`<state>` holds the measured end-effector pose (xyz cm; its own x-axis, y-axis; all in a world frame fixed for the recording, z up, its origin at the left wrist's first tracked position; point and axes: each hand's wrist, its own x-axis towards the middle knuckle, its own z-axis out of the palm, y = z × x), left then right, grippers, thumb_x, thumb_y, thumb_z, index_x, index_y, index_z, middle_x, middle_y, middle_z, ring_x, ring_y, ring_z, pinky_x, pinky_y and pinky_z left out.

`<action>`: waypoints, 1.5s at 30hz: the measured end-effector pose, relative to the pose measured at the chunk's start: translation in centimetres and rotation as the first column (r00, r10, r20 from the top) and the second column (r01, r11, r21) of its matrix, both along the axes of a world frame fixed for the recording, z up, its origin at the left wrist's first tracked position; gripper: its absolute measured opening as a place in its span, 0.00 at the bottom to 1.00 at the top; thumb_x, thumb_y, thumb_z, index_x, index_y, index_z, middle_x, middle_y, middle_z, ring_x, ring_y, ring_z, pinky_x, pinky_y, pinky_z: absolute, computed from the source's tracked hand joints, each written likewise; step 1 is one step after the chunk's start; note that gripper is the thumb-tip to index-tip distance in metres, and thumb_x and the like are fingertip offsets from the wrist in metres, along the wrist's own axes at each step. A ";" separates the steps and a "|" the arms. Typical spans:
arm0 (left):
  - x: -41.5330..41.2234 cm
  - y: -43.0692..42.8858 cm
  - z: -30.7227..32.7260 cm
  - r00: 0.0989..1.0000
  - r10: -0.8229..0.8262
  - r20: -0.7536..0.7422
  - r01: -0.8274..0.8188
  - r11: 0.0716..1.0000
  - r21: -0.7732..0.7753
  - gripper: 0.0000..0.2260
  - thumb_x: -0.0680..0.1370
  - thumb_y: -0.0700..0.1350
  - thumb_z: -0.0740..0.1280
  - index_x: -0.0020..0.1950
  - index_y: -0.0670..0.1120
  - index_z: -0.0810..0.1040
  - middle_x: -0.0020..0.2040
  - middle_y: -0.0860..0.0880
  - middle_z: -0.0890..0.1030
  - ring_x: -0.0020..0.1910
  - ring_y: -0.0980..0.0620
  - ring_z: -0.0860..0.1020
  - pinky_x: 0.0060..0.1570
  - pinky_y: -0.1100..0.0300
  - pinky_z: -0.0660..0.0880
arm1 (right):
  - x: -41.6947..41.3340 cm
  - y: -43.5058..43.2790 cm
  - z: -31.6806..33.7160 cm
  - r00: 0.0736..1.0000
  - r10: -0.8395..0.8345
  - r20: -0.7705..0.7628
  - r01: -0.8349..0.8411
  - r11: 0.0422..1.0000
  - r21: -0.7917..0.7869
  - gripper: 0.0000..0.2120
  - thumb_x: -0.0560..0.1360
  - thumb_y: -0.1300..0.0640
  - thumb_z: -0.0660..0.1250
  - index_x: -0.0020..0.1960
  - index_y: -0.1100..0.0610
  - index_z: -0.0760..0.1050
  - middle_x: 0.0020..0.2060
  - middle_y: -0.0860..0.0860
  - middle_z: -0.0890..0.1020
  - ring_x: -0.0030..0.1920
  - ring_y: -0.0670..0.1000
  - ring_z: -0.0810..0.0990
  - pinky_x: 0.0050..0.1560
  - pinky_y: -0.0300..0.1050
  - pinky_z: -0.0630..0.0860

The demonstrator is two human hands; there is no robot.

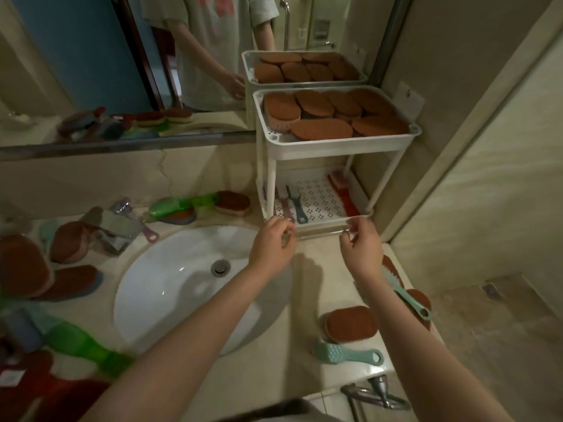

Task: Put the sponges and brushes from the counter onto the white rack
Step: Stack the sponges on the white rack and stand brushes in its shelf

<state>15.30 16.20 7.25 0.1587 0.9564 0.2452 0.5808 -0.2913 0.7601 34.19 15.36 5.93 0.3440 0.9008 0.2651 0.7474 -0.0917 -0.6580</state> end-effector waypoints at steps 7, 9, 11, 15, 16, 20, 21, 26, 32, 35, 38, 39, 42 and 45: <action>2.0 -0.5 -3.4 0.999 0.043 0.020 -0.024 0.816 -0.578 0.09 0.76 0.41 0.64 0.55 0.41 0.79 0.55 0.45 0.80 0.54 0.50 0.76 0.52 0.63 0.69 | 4.9 -4.0 -4.2 0.964 -0.060 0.260 0.184 0.857 -0.481 0.21 0.73 0.52 0.64 0.64 0.58 0.69 0.62 0.58 0.72 0.62 0.61 0.68 0.58 0.53 0.69; 2.7 -0.3 -3.7 0.999 0.026 0.032 0.002 0.750 -0.661 0.10 0.76 0.42 0.65 0.55 0.40 0.79 0.54 0.44 0.80 0.55 0.48 0.77 0.55 0.60 0.71 | 5.5 -4.5 -4.3 0.946 -0.067 0.319 0.244 0.792 -0.560 0.27 0.74 0.45 0.63 0.69 0.56 0.64 0.65 0.58 0.70 0.65 0.61 0.67 0.62 0.54 0.66; 3.4 -0.4 -3.9 0.999 0.004 0.048 0.031 0.708 -0.706 0.10 0.76 0.42 0.65 0.54 0.40 0.78 0.51 0.43 0.80 0.52 0.46 0.78 0.55 0.57 0.73 | 6.1 -4.7 -4.4 0.938 -0.045 0.343 0.259 0.751 -0.608 0.32 0.74 0.41 0.63 0.71 0.55 0.60 0.65 0.58 0.68 0.65 0.61 0.67 0.64 0.56 0.64; 4.8 -0.6 -4.5 0.998 -0.022 0.056 0.056 0.690 -0.722 0.03 0.75 0.43 0.66 0.48 0.45 0.77 0.47 0.45 0.79 0.50 0.47 0.78 0.52 0.57 0.73 | 6.7 -4.6 -5.2 0.924 0.036 0.380 0.245 0.708 -0.662 0.35 0.72 0.43 0.68 0.72 0.54 0.57 0.66 0.57 0.67 0.66 0.61 0.67 0.64 0.58 0.65; 5.1 -0.6 -4.6 0.998 -0.031 0.057 0.062 0.690 -0.721 0.03 0.75 0.43 0.66 0.47 0.45 0.77 0.47 0.46 0.79 0.50 0.48 0.78 0.49 0.58 0.72 | 6.7 -4.5 -5.5 0.918 0.040 0.394 0.249 0.716 -0.652 0.34 0.72 0.46 0.68 0.71 0.54 0.57 0.65 0.57 0.67 0.65 0.61 0.67 0.63 0.57 0.66; 6.3 -0.7 -4.8 0.997 -0.061 0.046 0.076 0.681 -0.729 0.03 0.76 0.43 0.65 0.47 0.46 0.76 0.46 0.48 0.77 0.50 0.49 0.77 0.39 0.62 0.68 | 6.9 -4.0 -6.1 0.925 0.033 0.377 0.224 0.757 -0.615 0.25 0.74 0.52 0.66 0.67 0.58 0.62 0.62 0.58 0.69 0.62 0.61 0.69 0.58 0.56 0.69; 6.6 -0.7 -4.9 0.997 -0.064 0.048 0.078 0.677 -0.732 0.02 0.76 0.43 0.65 0.46 0.46 0.76 0.45 0.49 0.77 0.50 0.49 0.77 0.35 0.62 0.67 | 7.0 -3.9 -6.2 0.932 0.022 0.362 0.218 0.765 -0.606 0.23 0.75 0.52 0.65 0.66 0.59 0.64 0.62 0.58 0.70 0.61 0.60 0.70 0.57 0.55 0.70; 7.7 -0.7 -5.0 0.995 -0.073 0.071 0.102 0.665 -0.740 0.02 0.76 0.44 0.65 0.46 0.47 0.76 0.41 0.51 0.76 0.42 0.52 0.75 0.35 0.63 0.69 | 7.8 -3.0 -6.1 0.948 0.031 0.317 0.176 0.778 -0.603 0.19 0.75 0.51 0.64 0.61 0.60 0.69 0.56 0.58 0.75 0.53 0.60 0.77 0.50 0.51 0.73; 8.8 -0.7 -4.1 0.969 -0.114 0.219 0.244 0.570 -0.785 0.23 0.75 0.46 0.68 0.69 0.46 0.68 0.64 0.48 0.73 0.62 0.49 0.73 0.55 0.59 0.69 | 5.8 0.5 -2.5 0.954 -0.156 -0.254 0.040 0.911 -0.409 0.09 0.70 0.52 0.71 0.45 0.57 0.78 0.38 0.53 0.81 0.39 0.53 0.80 0.36 0.41 0.71; 9.2 -0.7 -3.4 0.951 -0.141 0.274 0.305 0.561 -0.770 0.16 0.78 0.46 0.64 0.65 0.45 0.71 0.59 0.47 0.78 0.57 0.50 0.77 0.50 0.59 0.71 | 3.8 1.4 -0.6 0.781 -0.143 -0.608 -0.083 0.941 -0.327 0.06 0.72 0.54 0.72 0.40 0.55 0.77 0.33 0.48 0.80 0.30 0.45 0.75 0.31 0.37 0.69; 8.9 -0.9 -3.3 0.947 -0.084 0.309 0.298 0.581 -0.757 0.08 0.81 0.44 0.58 0.50 0.44 0.75 0.41 0.48 0.81 0.38 0.55 0.80 0.41 0.60 0.74 | 2.9 1.7 -0.5 0.656 -0.118 -0.746 -0.146 0.949 -0.279 0.09 0.72 0.54 0.73 0.41 0.58 0.77 0.31 0.49 0.79 0.28 0.47 0.73 0.30 0.39 0.70; 8.5 -0.9 -3.4 0.947 -0.053 0.318 0.285 0.597 -0.750 0.09 0.81 0.44 0.57 0.47 0.43 0.75 0.37 0.47 0.80 0.33 0.56 0.79 0.40 0.59 0.76 | 2.7 1.6 -0.7 0.635 -0.105 -0.765 -0.175 0.945 -0.276 0.10 0.72 0.52 0.73 0.44 0.59 0.77 0.32 0.49 0.80 0.29 0.47 0.73 0.31 0.39 0.70; 7.0 -0.9 -3.7 0.954 0.002 0.299 0.227 0.646 -0.729 0.12 0.81 0.42 0.56 0.40 0.43 0.72 0.32 0.46 0.75 0.26 0.56 0.75 0.29 0.69 0.74 | 3.0 0.9 -1.9 0.752 -0.087 -0.653 -0.198 0.916 -0.350 0.15 0.73 0.47 0.71 0.51 0.58 0.78 0.40 0.49 0.80 0.33 0.49 0.77 0.33 0.40 0.71; 5.5 -0.8 -4.3 0.969 0.018 0.248 0.173 0.669 -0.723 0.13 0.81 0.43 0.56 0.38 0.44 0.71 0.31 0.46 0.73 0.25 0.55 0.72 0.25 0.70 0.70 | 4.5 -0.6 -3.9 0.998 -0.040 -0.056 0.001 0.828 -0.561 0.14 0.74 0.45 0.67 0.50 0.55 0.76 0.45 0.51 0.79 0.41 0.54 0.79 0.38 0.42 0.71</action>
<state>20.83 15.39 3.00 0.2753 0.8247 -0.4940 0.3766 0.3802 0.8448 38.69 14.71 2.04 0.3624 0.8803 -0.3062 0.7003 -0.4739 -0.5339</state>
